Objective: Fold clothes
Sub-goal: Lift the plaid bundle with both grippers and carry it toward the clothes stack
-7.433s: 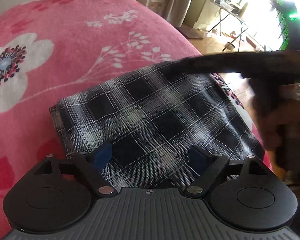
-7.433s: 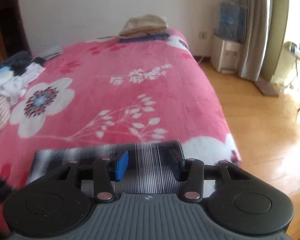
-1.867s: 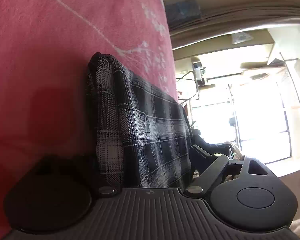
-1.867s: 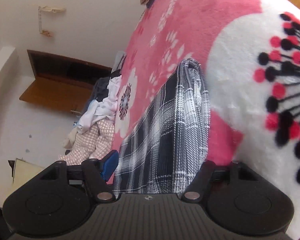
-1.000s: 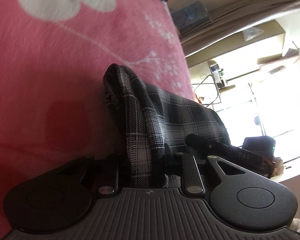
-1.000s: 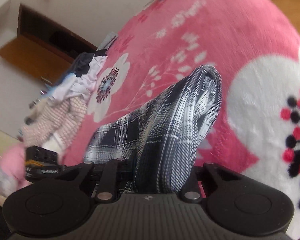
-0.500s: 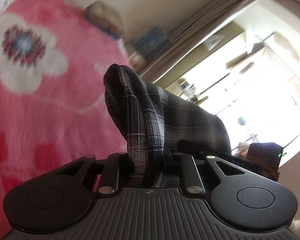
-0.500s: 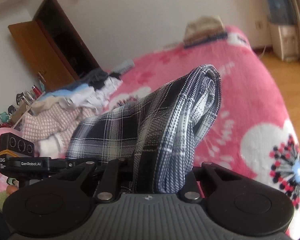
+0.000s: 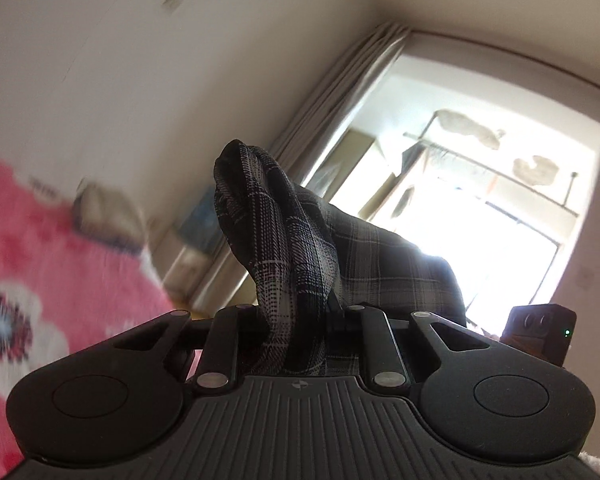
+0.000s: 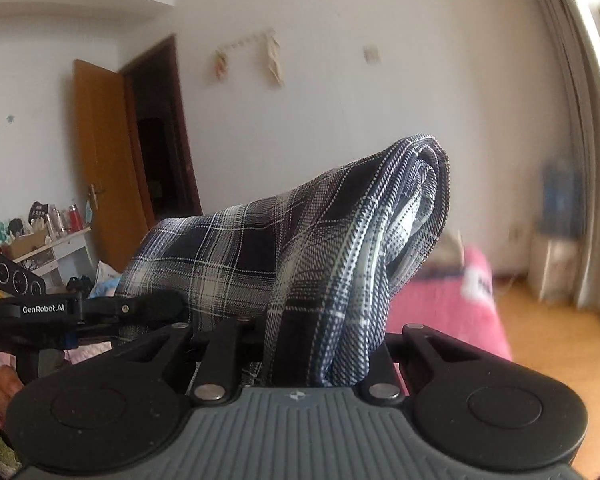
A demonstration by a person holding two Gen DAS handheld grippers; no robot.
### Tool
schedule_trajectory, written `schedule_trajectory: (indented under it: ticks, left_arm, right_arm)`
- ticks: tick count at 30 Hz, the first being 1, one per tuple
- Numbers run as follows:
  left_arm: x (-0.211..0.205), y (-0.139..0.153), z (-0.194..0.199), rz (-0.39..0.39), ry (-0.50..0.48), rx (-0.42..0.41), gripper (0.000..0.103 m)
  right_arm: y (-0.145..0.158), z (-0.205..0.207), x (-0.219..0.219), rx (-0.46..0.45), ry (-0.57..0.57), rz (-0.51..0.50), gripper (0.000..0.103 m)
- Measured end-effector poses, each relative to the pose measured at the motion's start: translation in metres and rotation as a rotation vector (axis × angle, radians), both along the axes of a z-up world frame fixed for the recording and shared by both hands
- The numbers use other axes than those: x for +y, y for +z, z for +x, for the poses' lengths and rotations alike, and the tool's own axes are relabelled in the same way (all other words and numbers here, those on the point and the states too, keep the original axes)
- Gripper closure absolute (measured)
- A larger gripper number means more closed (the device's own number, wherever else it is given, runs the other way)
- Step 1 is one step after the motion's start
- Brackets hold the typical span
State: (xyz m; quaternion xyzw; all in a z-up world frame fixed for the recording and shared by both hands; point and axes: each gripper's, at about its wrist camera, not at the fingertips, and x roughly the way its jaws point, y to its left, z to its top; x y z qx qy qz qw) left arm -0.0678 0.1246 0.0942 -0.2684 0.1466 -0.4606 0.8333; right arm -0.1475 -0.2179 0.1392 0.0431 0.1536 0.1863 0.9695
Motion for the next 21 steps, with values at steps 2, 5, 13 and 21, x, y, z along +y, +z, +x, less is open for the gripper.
schedule_trajectory:
  ticks: [2, 5, 13, 21]
  left_arm:
    - [0.005, 0.018, -0.005, 0.004, 0.018, -0.027, 0.084]
    - [0.006, 0.047, 0.0, 0.045, 0.058, -0.066, 0.084]
    - [-0.024, 0.112, 0.076, 0.111, 0.139, -0.06, 0.084]
    - [-0.082, 0.128, 0.169, 0.117, 0.195, -0.18, 0.084]
  right_arm:
    - [0.021, -0.008, 0.009, -0.042, 0.005, -0.024, 0.083]
    - [0.045, -0.004, 0.018, -0.083, 0.032, -0.039, 0.083]
    - [0.087, 0.069, 0.007, -0.216, 0.074, 0.036, 0.084]
    - [0.085, 0.194, -0.038, -0.368, 0.079, 0.102, 0.084]
